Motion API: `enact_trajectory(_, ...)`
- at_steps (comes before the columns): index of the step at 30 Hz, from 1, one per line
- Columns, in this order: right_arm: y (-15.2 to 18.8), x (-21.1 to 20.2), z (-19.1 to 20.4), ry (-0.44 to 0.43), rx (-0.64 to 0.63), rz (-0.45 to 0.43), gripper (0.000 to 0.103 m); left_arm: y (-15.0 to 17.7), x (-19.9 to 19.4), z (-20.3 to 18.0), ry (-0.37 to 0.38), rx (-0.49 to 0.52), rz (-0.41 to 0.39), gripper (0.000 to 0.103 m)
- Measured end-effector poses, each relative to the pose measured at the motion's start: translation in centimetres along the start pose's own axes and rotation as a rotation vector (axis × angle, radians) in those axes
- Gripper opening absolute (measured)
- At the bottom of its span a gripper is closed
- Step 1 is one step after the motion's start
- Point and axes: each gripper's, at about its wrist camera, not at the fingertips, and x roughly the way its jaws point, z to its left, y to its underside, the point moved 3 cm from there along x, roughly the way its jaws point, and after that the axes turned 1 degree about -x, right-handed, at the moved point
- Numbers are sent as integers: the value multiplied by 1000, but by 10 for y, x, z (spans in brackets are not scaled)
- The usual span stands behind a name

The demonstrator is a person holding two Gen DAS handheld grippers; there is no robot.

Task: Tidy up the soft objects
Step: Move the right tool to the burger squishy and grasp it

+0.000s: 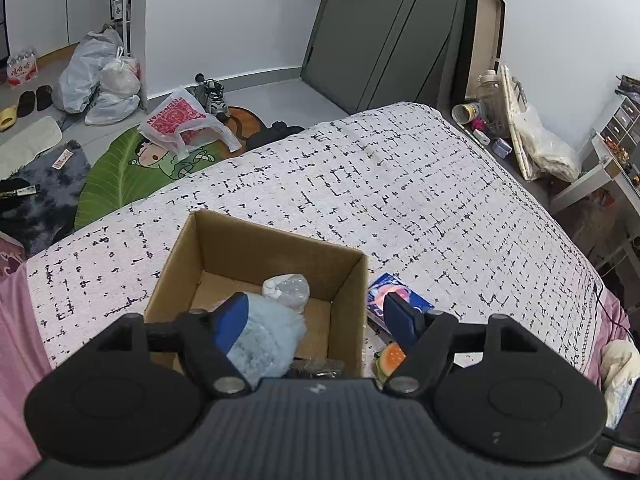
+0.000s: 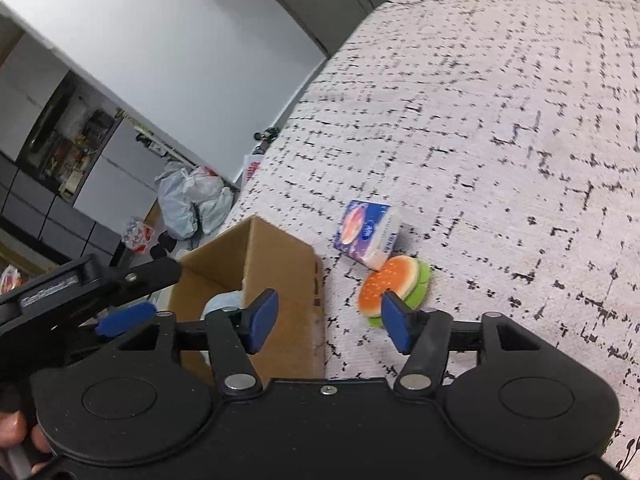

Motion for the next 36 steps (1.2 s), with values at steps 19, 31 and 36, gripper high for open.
enact_trajectory(19, 0, 15, -52, -40, 245, 8, 61, 2, 16, -78, -66, 111, 18, 73)
enact_trajectory(31, 4, 29, -73, -75, 356, 21, 60, 14, 48, -114, -74, 137, 90, 73)
enact_trajectory(36, 5, 38, -81, -95, 403, 32, 59, 18, 63, -125, -68, 141, 123, 73)
